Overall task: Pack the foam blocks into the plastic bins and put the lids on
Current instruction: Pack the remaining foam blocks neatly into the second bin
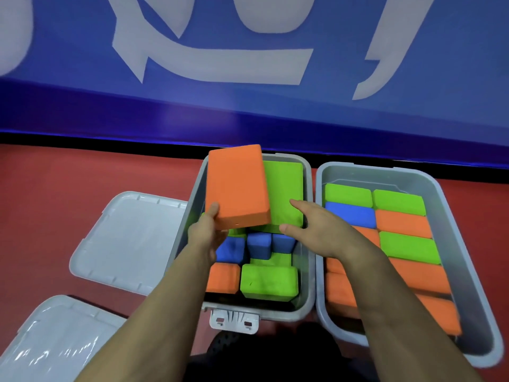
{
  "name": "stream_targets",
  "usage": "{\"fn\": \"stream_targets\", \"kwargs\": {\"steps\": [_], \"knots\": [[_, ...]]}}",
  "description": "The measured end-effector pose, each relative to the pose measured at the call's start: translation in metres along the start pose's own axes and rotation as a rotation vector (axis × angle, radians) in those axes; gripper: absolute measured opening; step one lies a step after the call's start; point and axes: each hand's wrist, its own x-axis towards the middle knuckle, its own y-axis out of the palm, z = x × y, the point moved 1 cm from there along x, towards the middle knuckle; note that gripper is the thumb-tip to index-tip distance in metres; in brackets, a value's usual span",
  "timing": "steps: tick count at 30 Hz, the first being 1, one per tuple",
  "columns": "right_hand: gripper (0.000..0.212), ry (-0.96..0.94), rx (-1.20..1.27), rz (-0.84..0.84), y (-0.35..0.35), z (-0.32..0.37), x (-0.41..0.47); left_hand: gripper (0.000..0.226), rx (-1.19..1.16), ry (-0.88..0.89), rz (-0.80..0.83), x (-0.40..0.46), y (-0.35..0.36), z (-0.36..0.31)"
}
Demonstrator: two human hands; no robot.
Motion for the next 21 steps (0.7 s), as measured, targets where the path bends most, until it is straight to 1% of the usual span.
{"fn": "stream_targets", "kwargs": {"steps": [2,5,9,11,15,17,19,21], "knots": [[0.080,-0.018,-0.018,-0.010,0.008,0.000,0.006,0.026,-0.022,0.012,-0.020,0.003,-0.020,-0.005],[0.082,-0.031,-0.051,0.010,0.019,0.001,0.011,0.033,-0.058,0.009,-0.070,0.010,-0.047,-0.008],[0.082,-0.030,-0.090,0.039,0.028,0.003,0.017,0.044,-0.030,-0.057,-0.109,0.017,-0.081,-0.001],[0.083,-0.023,-0.105,0.046,0.031,0.004,0.020,0.045,0.044,-0.089,-0.095,0.017,-0.090,0.004],[0.083,0.017,-0.093,0.068,0.040,0.002,0.029,0.042,0.198,-0.081,-0.059,0.019,-0.093,0.007],[0.083,0.042,-0.078,0.070,0.044,0.000,0.033,0.055,0.261,-0.067,-0.081,0.028,-0.096,0.012],[0.083,0.095,-0.036,0.038,0.047,-0.004,0.037,0.069,0.323,-0.064,-0.146,0.031,-0.093,0.013],[0.084,0.189,0.085,-0.025,0.054,-0.012,0.040,0.074,0.461,-0.038,-0.243,0.019,-0.085,0.002]]}}
